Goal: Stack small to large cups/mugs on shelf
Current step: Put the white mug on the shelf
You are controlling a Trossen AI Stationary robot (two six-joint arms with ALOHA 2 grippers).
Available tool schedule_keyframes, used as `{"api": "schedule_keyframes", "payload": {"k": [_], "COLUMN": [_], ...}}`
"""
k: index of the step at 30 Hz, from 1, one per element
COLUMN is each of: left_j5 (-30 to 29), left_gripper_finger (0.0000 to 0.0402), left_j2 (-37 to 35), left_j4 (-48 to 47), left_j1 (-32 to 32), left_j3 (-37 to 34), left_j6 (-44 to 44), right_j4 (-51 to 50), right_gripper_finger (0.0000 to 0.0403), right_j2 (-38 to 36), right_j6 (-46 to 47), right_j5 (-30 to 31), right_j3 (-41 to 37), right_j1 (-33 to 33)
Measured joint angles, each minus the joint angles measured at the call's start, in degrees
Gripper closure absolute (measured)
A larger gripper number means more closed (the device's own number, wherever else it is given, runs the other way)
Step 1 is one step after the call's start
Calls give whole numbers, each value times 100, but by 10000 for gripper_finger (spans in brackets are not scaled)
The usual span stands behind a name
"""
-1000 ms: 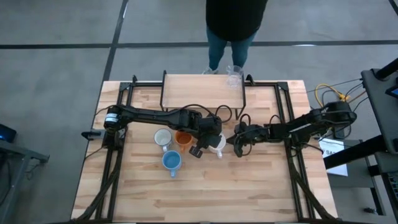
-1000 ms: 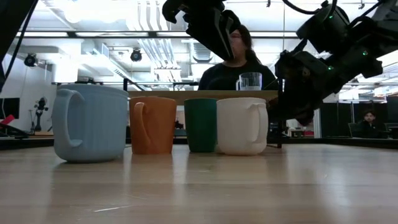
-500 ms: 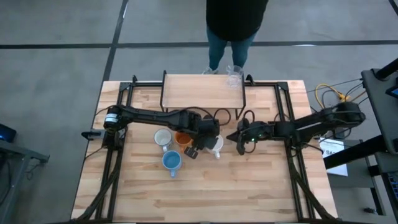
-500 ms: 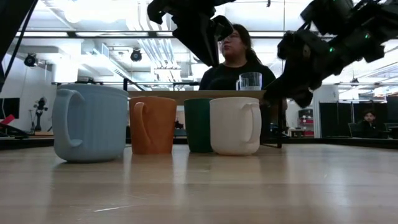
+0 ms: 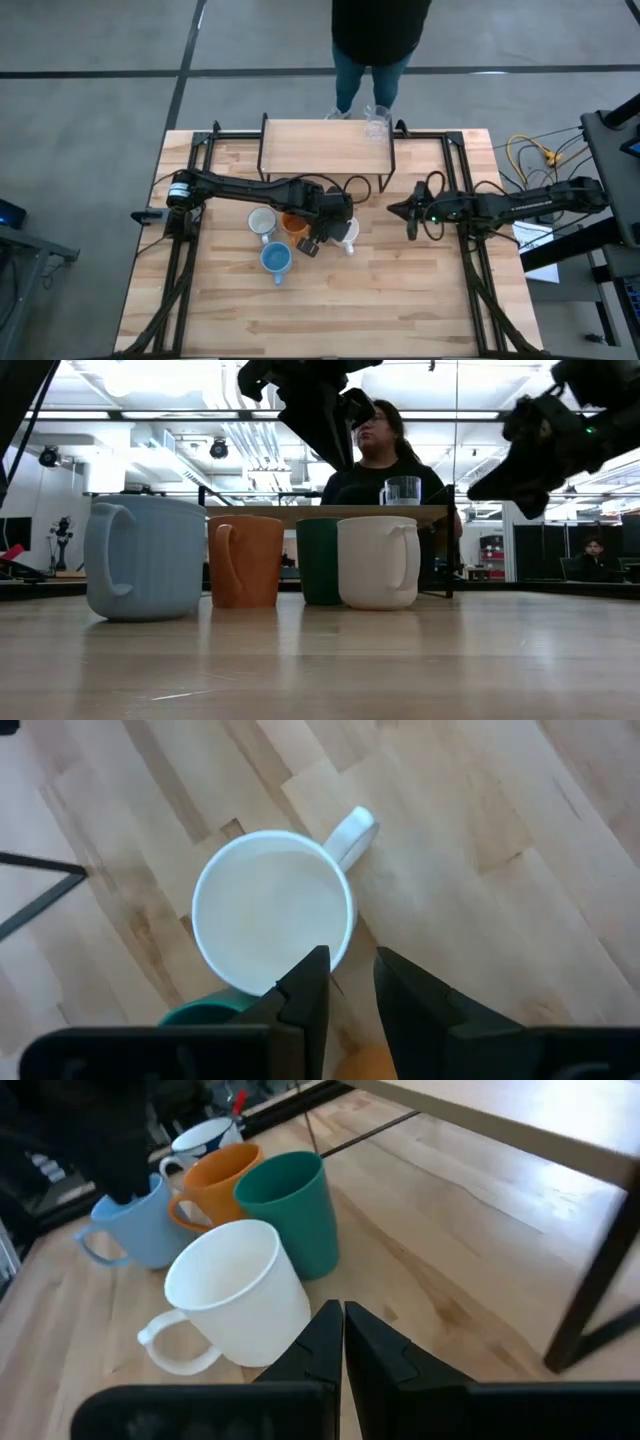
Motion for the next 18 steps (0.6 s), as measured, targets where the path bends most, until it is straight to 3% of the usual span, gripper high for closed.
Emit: {"api": "schedule_keyframes", "payload": {"k": [8, 18], "left_j5": [157, 62], "left_gripper_finger": [333, 333], "left_j2": [86, 280], "left_j4": [3, -9], "left_j1": [-143, -109], "left_j3": [0, -1], "left_j6": [868, 936], "right_j4": [-132, -105], "right_gripper_finger": [394, 394], "right_j2": [-375, -303], "right_j6": [127, 146], "right_j5": [15, 11], "right_j3": [-132, -113], "right_j1": [-1, -1]}}
